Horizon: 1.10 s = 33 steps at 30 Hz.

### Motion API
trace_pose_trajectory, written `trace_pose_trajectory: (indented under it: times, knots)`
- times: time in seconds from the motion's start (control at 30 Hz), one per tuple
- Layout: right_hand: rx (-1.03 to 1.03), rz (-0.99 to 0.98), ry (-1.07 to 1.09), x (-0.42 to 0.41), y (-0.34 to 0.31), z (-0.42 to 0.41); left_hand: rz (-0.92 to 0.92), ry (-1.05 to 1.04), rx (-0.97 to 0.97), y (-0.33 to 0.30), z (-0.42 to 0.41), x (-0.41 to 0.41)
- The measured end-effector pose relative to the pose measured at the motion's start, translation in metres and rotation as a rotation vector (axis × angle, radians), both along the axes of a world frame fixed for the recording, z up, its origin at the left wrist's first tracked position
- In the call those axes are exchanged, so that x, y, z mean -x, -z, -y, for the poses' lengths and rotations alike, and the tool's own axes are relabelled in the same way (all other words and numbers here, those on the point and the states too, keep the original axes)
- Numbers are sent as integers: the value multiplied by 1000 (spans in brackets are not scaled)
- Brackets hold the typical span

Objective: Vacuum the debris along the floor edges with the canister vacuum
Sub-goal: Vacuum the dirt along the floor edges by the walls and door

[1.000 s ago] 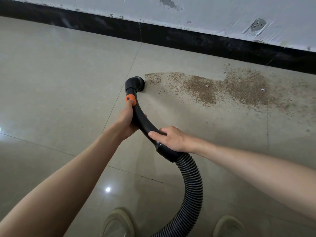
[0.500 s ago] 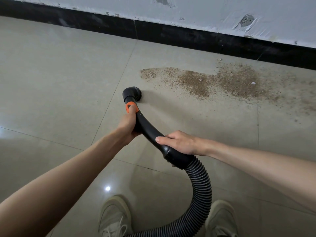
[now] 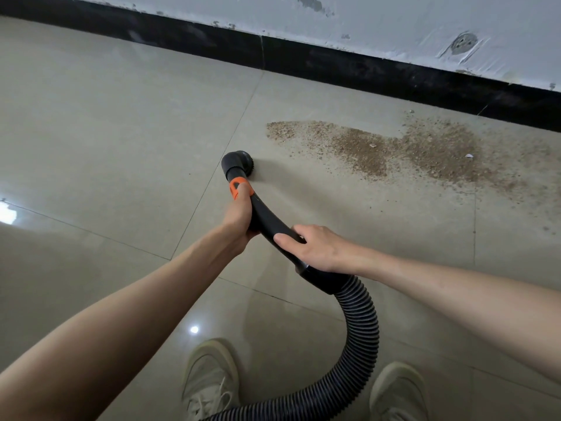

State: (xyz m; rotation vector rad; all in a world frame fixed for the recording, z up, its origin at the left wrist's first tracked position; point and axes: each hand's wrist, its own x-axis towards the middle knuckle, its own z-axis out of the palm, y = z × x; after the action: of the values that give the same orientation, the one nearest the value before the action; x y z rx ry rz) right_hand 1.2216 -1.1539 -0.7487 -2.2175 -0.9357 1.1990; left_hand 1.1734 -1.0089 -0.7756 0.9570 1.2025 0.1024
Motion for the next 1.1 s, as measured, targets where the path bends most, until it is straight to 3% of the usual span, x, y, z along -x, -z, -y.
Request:
trace_pose_trajectory:
  times: [0.37, 0.53, 0.67, 0.9, 1.1]
  knots:
    - [-30, 21, -255, 16, 13, -81, -108, -382, -78, 9, -67, 58]
    - [-31, -147, -285, 17, 11, -90, -211, -529, -98, 11, -63, 75]
    - [-47, -210, -217, 10, 13, -73, -171, -468, -74, 12, -52, 66]
    - [-62, 10, -7, -4, 11, -35, 86, -153, 46, 9, -30, 19]
    - [-11, 172, 102, -9, 2, -17, 95, -70, 155, 1, -13, -23]
